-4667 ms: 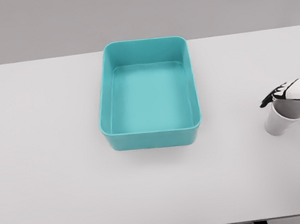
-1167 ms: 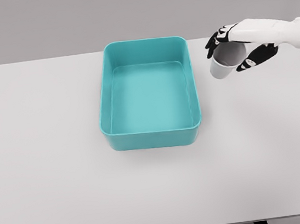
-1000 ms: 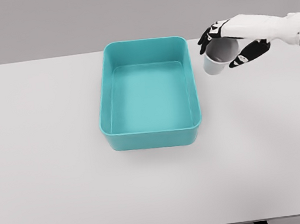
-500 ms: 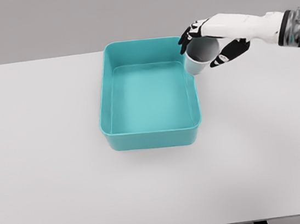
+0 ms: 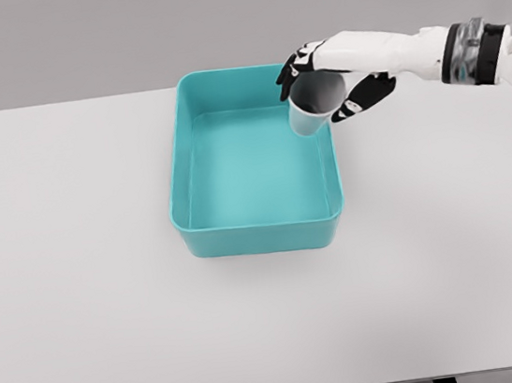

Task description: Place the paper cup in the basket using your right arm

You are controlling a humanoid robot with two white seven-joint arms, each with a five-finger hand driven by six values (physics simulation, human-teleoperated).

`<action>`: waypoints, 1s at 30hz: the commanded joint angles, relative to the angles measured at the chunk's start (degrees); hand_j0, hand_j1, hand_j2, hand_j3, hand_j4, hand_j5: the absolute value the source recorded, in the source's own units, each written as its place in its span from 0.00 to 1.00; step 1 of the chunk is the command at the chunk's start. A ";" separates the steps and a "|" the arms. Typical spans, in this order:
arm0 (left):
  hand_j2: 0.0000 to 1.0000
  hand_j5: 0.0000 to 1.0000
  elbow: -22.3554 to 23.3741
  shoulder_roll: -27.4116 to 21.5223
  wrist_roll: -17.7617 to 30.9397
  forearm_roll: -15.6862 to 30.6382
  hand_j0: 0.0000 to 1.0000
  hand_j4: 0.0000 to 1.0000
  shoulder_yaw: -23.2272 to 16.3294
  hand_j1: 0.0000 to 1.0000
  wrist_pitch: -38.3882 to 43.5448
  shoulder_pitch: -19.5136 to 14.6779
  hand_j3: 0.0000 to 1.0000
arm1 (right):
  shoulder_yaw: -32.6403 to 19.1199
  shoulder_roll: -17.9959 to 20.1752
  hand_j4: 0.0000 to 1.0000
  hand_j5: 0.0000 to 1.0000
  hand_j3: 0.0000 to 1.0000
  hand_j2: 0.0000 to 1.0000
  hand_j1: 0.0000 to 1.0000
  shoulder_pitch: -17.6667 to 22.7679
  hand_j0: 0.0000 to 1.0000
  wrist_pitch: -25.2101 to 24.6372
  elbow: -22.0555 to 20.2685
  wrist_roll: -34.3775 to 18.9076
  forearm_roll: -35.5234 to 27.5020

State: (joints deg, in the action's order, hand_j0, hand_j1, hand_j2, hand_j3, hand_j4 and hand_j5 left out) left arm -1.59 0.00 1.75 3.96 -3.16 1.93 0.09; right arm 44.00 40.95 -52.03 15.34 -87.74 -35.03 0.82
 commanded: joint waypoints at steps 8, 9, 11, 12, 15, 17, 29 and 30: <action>1.00 1.00 0.01 0.00 0.01 0.00 1.00 1.00 -0.01 1.00 0.00 0.00 1.00 | 1.61 -3.25 0.64 0.64 0.64 0.64 0.64 -0.09 0.64 -0.66 1.07 0.03 0.50; 1.00 1.00 0.01 0.00 0.01 0.00 1.00 1.00 -0.01 1.00 0.00 0.00 1.00 | 1.97 -3.42 0.64 0.64 0.64 0.64 0.64 -0.09 0.64 -0.66 1.25 0.03 0.58; 1.00 1.00 0.01 0.00 0.01 0.00 1.00 1.00 -0.01 1.00 0.00 0.00 1.00 | 2.14 -4.57 0.64 0.64 0.64 0.64 0.64 -0.09 0.64 -0.66 2.13 0.03 0.58; 1.00 1.00 0.01 0.00 0.01 0.00 1.00 1.00 -0.01 1.00 0.00 0.00 1.00 | 2.67 -4.92 0.64 0.64 0.64 0.64 0.64 -0.09 0.64 -0.66 2.48 0.03 0.58; 1.00 1.00 0.01 0.00 0.01 0.00 1.00 1.00 -0.01 1.00 0.00 0.00 1.00 | 3.29 -6.06 0.64 0.64 0.64 0.64 0.64 -0.18 0.64 -0.66 3.54 0.03 0.58; 1.00 1.00 0.01 0.00 0.01 0.00 1.00 1.00 -0.01 1.00 0.00 0.00 1.00 | 3.29 -6.24 0.64 0.64 0.64 0.64 0.64 -0.18 0.64 -0.66 3.62 0.03 0.58; 1.00 1.00 0.01 0.00 0.01 0.00 1.00 1.00 -0.01 1.00 0.00 0.00 1.00 | 5.31 -9.40 0.64 0.64 0.64 0.64 0.64 -0.18 0.64 -1.89 5.64 0.03 0.58; 1.00 1.00 0.01 0.00 0.01 0.00 1.00 1.00 -0.01 1.00 0.00 0.00 1.00 | 5.48 -9.75 0.64 0.64 0.64 0.64 0.64 -0.09 0.64 -1.89 6.08 0.03 0.58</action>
State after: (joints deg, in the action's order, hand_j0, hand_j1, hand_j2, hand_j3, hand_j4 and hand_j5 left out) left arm -1.59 0.00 1.75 3.96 -3.16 1.93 0.09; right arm 49.25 31.75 -52.12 13.56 -82.22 -35.03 1.68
